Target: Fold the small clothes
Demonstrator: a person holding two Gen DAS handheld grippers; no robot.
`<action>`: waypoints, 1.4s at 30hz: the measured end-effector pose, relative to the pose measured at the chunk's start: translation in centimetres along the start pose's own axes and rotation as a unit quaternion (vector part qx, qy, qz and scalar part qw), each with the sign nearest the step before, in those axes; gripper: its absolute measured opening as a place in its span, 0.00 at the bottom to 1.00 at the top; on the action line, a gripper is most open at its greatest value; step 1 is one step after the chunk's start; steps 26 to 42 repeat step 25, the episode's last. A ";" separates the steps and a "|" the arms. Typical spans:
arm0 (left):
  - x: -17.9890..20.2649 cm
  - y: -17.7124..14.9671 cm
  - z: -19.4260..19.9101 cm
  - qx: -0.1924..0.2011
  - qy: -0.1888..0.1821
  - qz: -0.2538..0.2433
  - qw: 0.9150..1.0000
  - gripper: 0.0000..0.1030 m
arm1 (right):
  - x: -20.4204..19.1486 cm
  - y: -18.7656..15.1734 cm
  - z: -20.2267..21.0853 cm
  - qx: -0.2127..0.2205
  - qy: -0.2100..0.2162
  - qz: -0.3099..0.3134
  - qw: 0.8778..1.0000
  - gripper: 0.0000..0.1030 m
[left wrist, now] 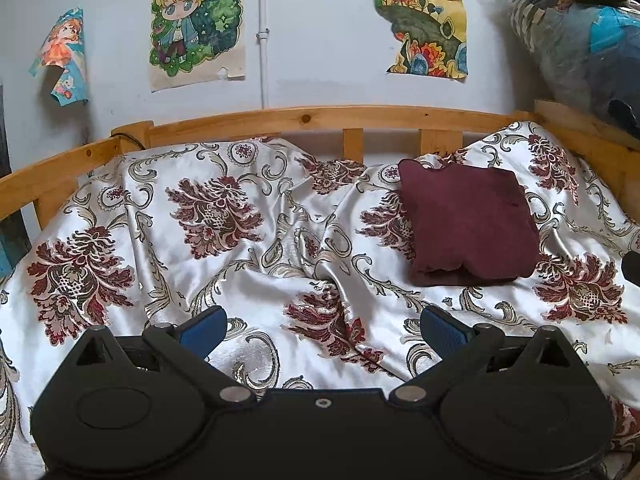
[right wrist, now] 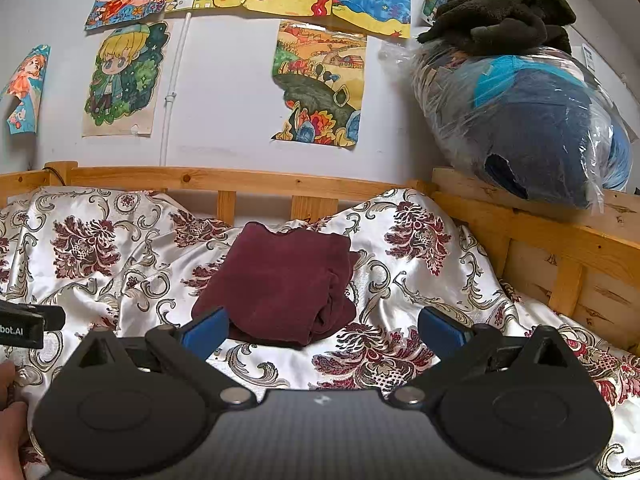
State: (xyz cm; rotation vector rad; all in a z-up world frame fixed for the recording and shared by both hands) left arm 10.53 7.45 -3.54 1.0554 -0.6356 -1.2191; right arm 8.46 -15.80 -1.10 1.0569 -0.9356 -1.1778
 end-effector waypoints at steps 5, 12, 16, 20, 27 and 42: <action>0.0 0.0 -0.2 -0.006 0.003 -0.002 1.000 0.99 | 0.0 -0.1 0.0 -0.001 0.000 0.000 1.000 1.00; 0.0 0.0 -0.2 -0.008 0.002 -0.004 1.000 0.99 | 0.1 -0.2 0.0 -0.002 0.001 0.001 1.000 1.00; 0.1 0.0 -0.3 -0.009 0.003 -0.003 1.000 0.99 | 0.1 -0.2 0.0 -0.002 0.001 0.001 1.000 1.00; 0.1 -0.1 -0.2 -0.009 0.003 -0.005 1.000 0.99 | 0.1 -0.2 0.0 -0.002 0.001 0.001 1.000 1.00; 0.1 -0.1 -0.4 -0.011 0.004 -0.007 1.000 0.99 | 0.2 -0.2 0.0 -0.002 0.001 0.001 1.000 1.00; 0.1 -0.1 -0.4 -0.011 0.004 -0.007 1.000 0.99 | 0.2 -0.2 0.0 -0.002 0.001 0.001 1.000 1.00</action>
Point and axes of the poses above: each gripper's, at about its wrist camera, not at the fingertips, and z roughly against the way its jaws point, x to its right, y to its top, the point moved 5 cm from there along -z, roughly the way its jaws point, and after that the axes turned 10 degrees about y, right-handed, at the moved point
